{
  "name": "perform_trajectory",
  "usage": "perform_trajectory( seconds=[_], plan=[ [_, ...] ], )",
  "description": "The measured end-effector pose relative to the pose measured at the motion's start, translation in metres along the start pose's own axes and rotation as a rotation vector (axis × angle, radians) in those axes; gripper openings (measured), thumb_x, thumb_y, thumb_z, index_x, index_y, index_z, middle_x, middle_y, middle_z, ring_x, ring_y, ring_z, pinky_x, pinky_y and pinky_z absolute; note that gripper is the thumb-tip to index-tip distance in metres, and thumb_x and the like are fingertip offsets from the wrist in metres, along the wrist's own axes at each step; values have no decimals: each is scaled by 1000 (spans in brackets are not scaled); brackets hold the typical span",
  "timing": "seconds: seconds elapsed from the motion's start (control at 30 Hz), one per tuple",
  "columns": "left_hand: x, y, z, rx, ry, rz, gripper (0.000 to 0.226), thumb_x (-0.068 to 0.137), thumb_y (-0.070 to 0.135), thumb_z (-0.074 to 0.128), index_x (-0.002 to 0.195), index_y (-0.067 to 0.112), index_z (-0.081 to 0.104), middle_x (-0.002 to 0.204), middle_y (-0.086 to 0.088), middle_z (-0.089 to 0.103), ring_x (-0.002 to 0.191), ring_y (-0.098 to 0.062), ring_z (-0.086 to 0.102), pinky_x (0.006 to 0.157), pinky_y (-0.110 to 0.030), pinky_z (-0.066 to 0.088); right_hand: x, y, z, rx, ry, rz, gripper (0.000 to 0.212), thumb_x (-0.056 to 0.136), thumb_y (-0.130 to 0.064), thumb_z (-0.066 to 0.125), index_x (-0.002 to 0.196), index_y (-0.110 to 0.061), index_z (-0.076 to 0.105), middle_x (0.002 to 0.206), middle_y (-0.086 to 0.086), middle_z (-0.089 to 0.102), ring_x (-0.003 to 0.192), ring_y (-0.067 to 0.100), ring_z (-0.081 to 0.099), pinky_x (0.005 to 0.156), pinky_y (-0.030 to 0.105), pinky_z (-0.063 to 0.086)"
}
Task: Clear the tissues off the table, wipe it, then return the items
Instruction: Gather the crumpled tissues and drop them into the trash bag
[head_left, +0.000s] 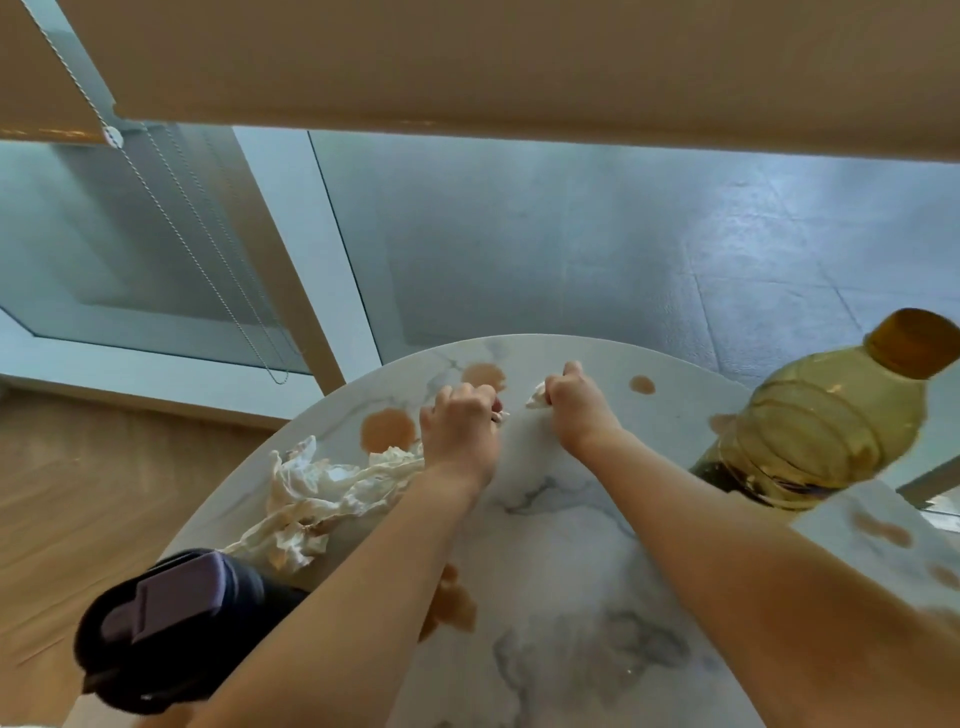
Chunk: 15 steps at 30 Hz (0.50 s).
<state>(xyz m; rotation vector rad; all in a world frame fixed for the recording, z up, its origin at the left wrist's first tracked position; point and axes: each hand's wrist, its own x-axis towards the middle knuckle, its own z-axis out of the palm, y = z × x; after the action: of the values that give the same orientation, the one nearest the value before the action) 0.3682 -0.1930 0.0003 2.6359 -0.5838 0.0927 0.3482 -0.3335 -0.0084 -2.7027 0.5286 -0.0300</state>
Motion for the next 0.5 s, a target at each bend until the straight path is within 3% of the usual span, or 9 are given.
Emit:
perform_trajectory(
  seconds=[0.2, 0.4, 0.5],
  plan=[
    [-40, 34, -36, 30, 114, 77, 17, 88, 14, 52, 99, 19, 65, 104, 2, 64, 108, -23, 45, 76, -31, 22, -61, -8, -28, 173, 123, 18, 23, 85, 9, 41, 99, 5, 59, 109, 20, 46, 93, 35, 54, 78, 27, 39],
    [-126, 70, -75, -81, 150, 120, 15, 85, 11, 57, 97, 10, 66, 100, -9, 65, 102, -31, 51, 82, -38, 39, -180, -11, -65, 225, 239, -69, 21, 86, 6, 44, 98, 2, 61, 106, 20, 51, 92, 34, 58, 81, 26, 42],
    [-191, 92, -89, -86, 134, 148, 18, 83, 12, 56, 99, 12, 65, 101, -7, 65, 104, -28, 50, 84, -38, 40, -260, -1, -81, 261, 264, -70, 23, 85, 6, 45, 101, 1, 61, 109, 17, 50, 95, 29, 56, 79, 17, 37]
  ],
)
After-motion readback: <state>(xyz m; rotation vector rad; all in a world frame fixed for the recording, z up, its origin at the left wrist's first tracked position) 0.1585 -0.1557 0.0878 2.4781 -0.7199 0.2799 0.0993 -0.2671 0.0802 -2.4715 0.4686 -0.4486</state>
